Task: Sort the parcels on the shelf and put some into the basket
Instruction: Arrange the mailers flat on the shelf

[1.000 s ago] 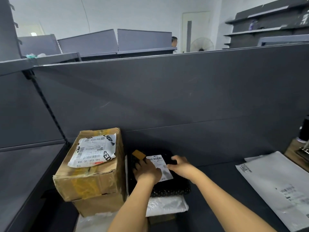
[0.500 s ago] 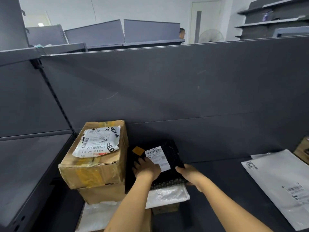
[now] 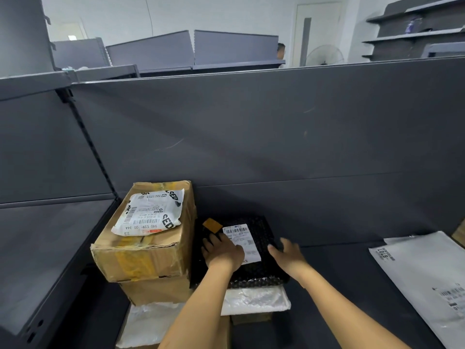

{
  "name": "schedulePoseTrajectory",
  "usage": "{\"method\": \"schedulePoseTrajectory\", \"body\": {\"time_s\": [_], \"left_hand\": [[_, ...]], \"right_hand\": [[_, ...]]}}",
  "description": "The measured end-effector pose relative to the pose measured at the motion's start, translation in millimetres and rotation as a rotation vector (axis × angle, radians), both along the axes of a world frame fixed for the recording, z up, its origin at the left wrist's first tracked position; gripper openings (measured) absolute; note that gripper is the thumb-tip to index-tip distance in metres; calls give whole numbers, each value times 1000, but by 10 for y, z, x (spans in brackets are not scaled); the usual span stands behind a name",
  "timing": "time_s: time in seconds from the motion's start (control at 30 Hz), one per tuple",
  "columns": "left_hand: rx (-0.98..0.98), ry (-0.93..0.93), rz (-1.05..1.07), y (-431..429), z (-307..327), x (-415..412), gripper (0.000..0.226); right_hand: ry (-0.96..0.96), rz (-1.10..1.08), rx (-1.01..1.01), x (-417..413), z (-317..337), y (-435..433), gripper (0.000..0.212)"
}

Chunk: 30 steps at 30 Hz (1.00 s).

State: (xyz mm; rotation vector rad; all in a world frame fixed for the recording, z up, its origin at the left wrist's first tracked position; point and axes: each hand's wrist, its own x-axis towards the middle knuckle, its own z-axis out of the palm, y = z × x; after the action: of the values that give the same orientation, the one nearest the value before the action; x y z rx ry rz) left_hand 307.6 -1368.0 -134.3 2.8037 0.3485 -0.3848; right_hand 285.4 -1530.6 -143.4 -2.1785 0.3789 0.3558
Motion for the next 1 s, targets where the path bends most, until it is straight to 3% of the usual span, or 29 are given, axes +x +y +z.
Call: {"method": "schedulePoseTrajectory", "body": {"time_s": [0.17,0.57,1.0], "left_hand": [[-36,-52,-11,-37,38,22,74],[-5,-101,-39,-31,42,-12,73],[2,-188,-110,-143,137,-32,64]], "right_hand": [[-30,93,-2,73,130,52,62],[9,76,-1,37,78,68,61],[-81,69,-66,30,88,25,56]]}}
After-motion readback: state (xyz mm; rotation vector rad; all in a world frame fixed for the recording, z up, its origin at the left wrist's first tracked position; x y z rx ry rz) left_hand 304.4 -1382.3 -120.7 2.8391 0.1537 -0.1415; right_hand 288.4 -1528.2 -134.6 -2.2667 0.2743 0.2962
